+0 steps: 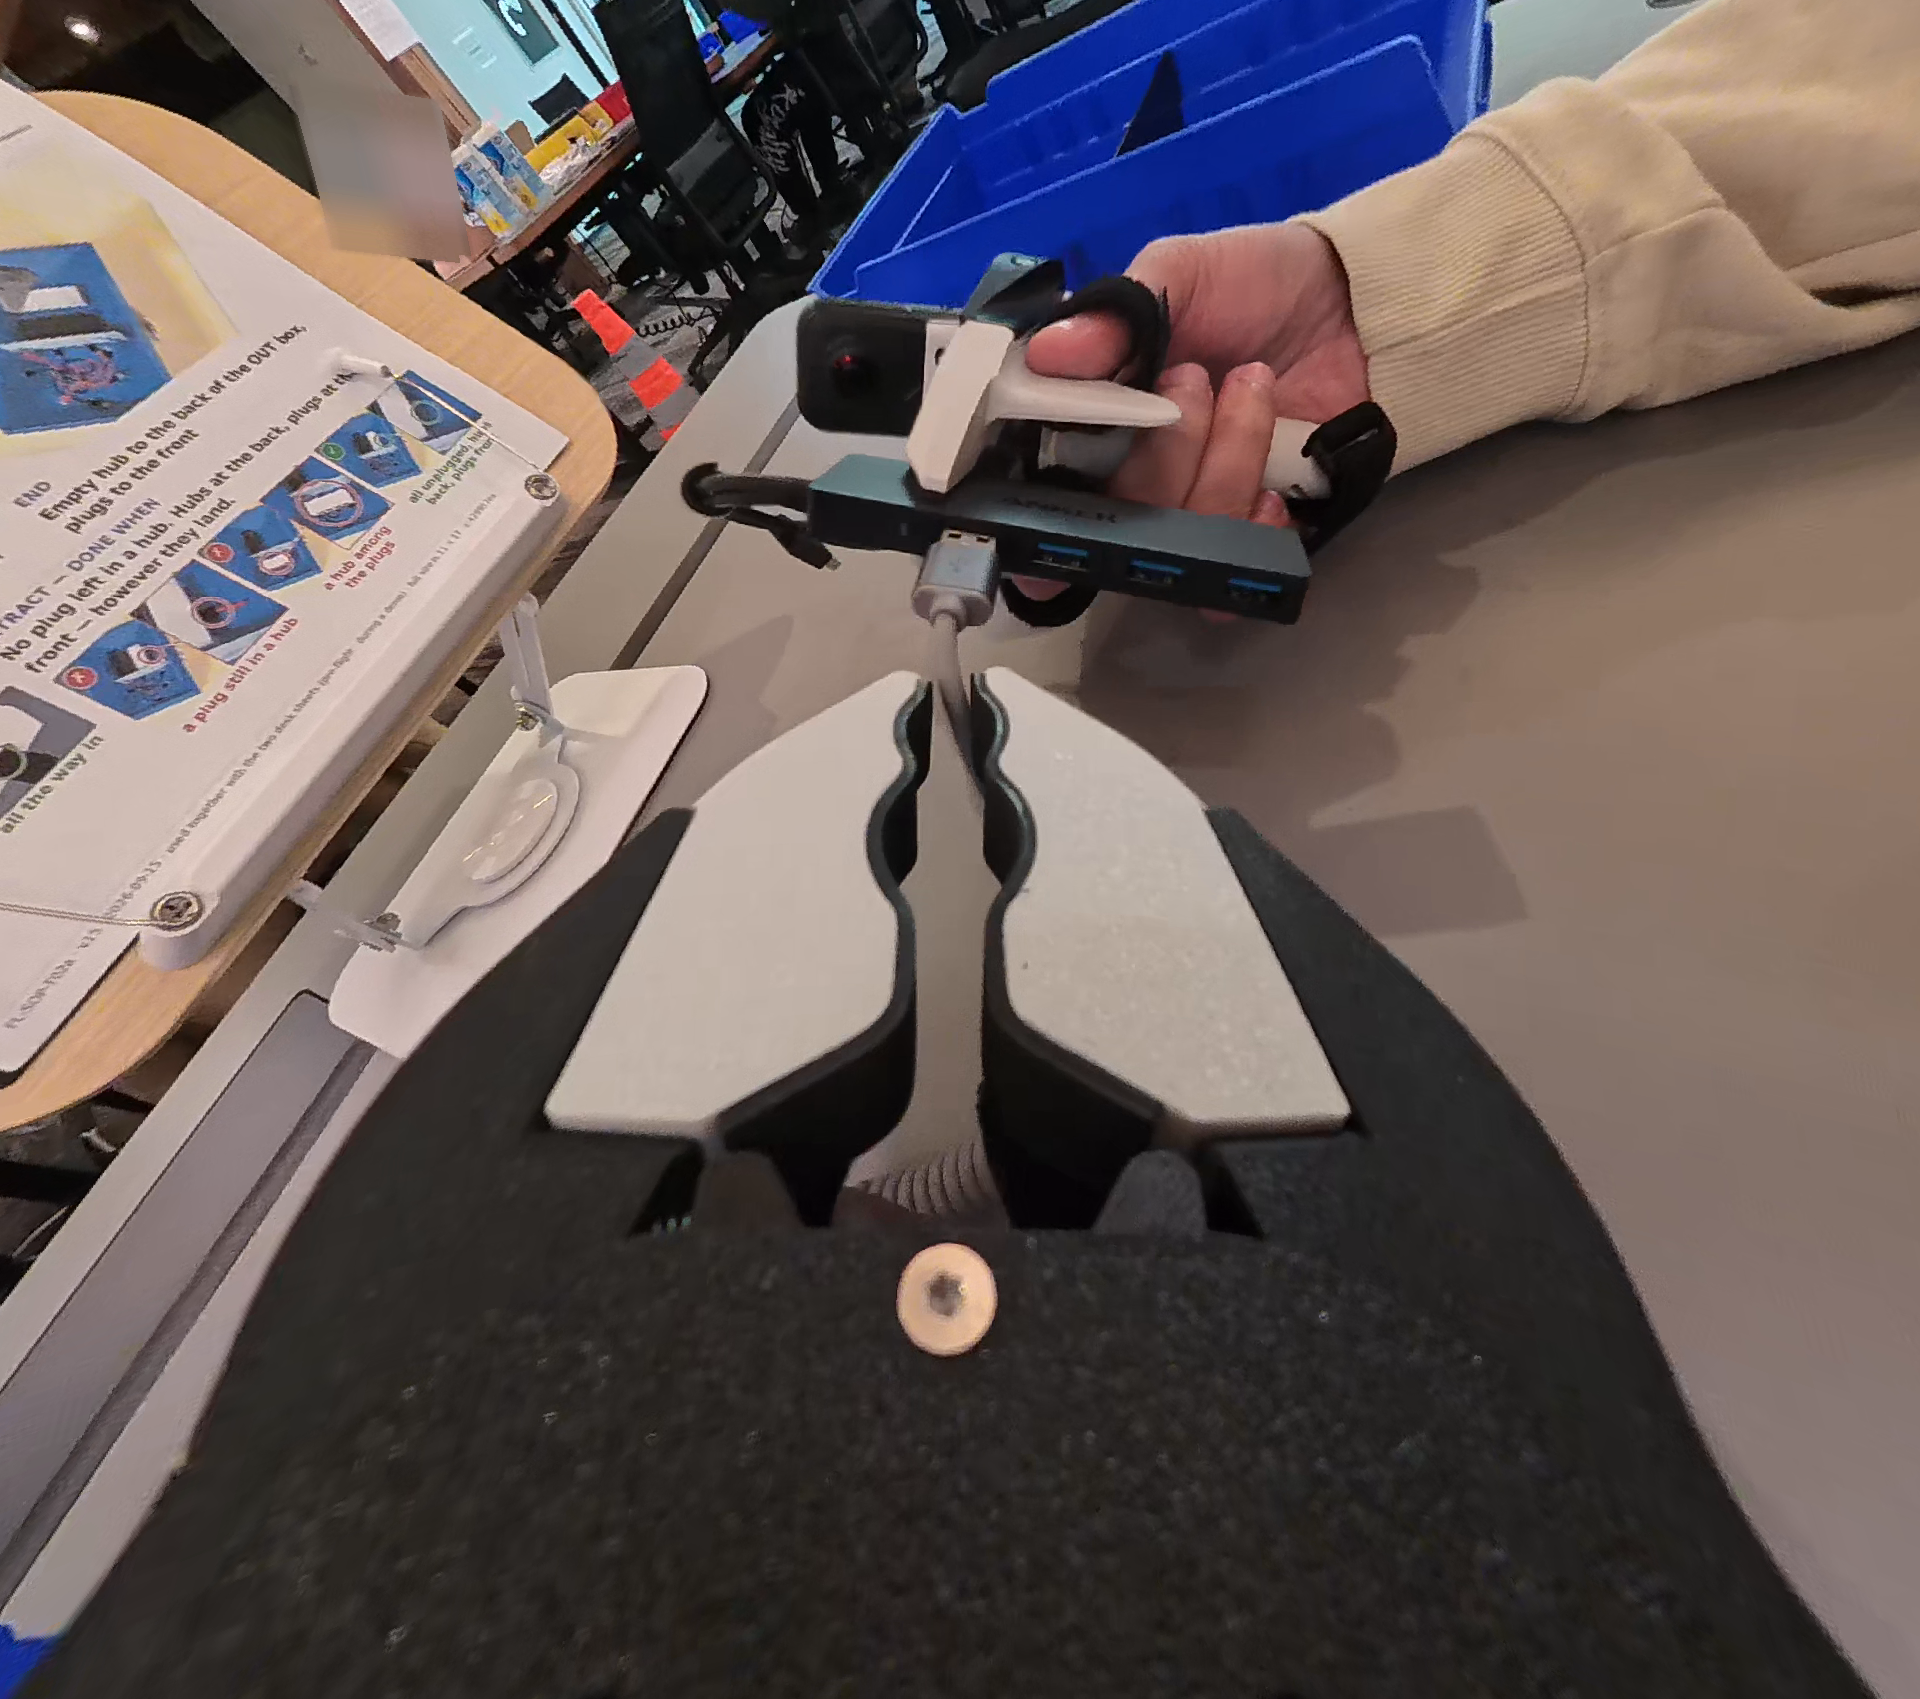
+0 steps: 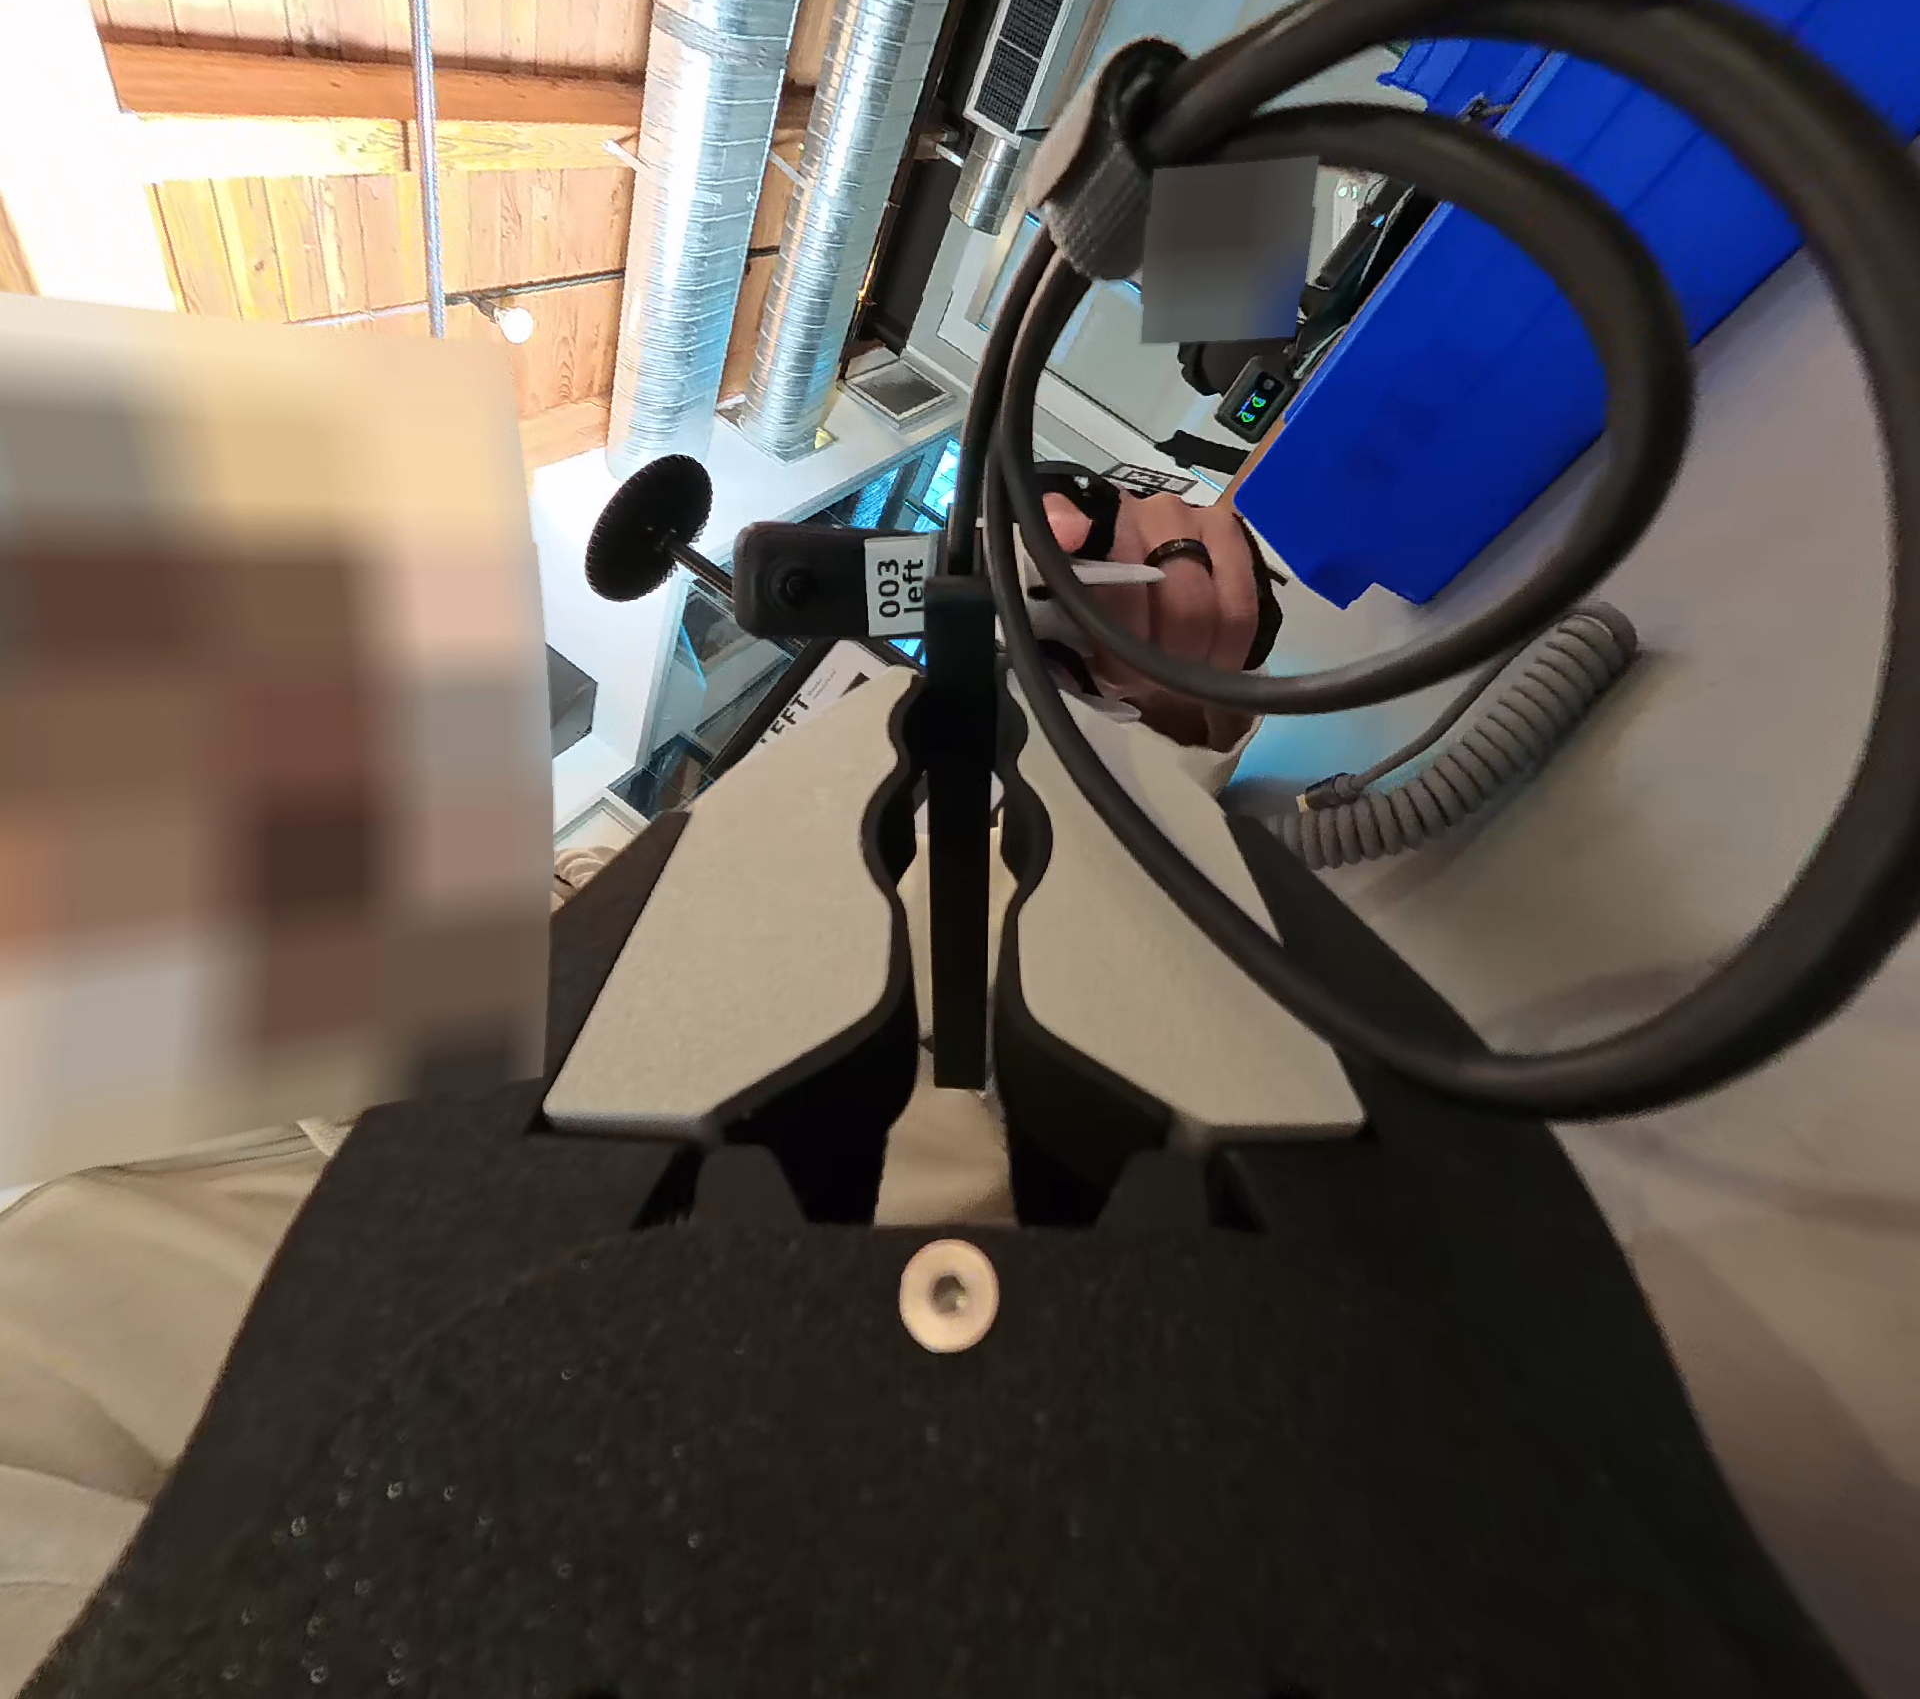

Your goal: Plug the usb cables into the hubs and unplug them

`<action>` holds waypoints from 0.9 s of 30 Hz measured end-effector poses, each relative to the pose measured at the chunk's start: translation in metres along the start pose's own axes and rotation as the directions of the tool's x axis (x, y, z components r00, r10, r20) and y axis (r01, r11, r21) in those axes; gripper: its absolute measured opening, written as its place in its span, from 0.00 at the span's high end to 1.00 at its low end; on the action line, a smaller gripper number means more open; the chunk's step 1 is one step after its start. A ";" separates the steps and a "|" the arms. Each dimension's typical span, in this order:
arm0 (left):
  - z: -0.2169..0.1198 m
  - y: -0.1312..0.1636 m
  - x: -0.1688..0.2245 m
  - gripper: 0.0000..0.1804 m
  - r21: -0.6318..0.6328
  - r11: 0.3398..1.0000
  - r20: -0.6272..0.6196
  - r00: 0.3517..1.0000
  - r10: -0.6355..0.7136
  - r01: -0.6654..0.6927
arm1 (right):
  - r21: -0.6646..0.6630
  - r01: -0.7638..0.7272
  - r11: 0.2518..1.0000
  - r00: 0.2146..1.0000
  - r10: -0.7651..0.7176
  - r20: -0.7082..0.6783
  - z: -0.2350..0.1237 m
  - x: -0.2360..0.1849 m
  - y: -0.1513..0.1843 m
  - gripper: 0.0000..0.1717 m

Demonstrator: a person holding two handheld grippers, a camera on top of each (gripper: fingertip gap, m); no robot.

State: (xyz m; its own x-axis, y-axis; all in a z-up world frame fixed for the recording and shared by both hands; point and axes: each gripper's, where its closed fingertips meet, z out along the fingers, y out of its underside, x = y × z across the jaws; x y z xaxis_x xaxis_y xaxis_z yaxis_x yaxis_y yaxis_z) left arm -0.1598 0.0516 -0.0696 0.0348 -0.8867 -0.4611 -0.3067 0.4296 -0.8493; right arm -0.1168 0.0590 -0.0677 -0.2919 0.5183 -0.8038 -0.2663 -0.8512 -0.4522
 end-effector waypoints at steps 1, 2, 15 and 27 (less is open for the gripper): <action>0.000 -0.001 -0.001 0.96 0.007 1.000 -0.001 1.000 -0.008 0.008 | -0.001 -0.003 1.000 1.000 0.003 0.001 0.000 0.000 0.000 0.94; 0.000 -0.001 -0.001 0.95 0.013 1.000 -0.005 1.000 -0.014 0.014 | -0.002 -0.005 1.000 1.000 0.005 0.002 0.000 0.000 0.001 0.94; 0.002 0.000 0.004 0.98 0.013 1.000 -0.046 0.999 0.003 -0.003 | -0.020 -0.026 0.999 1.000 0.026 0.014 0.004 0.000 0.005 0.94; 0.002 0.004 0.005 0.98 -0.041 0.999 -0.068 0.998 0.014 -0.017 | -0.045 -0.036 0.998 0.999 0.035 -0.035 0.004 0.009 0.011 0.94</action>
State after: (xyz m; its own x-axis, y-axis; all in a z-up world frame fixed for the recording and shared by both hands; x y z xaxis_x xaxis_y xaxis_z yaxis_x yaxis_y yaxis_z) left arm -0.1589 0.0495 -0.0753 -0.0343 -0.8900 -0.4546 -0.3458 0.4373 -0.8302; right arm -0.1261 0.0550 -0.0786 -0.2685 0.4854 -0.8321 -0.2137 -0.8723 -0.4399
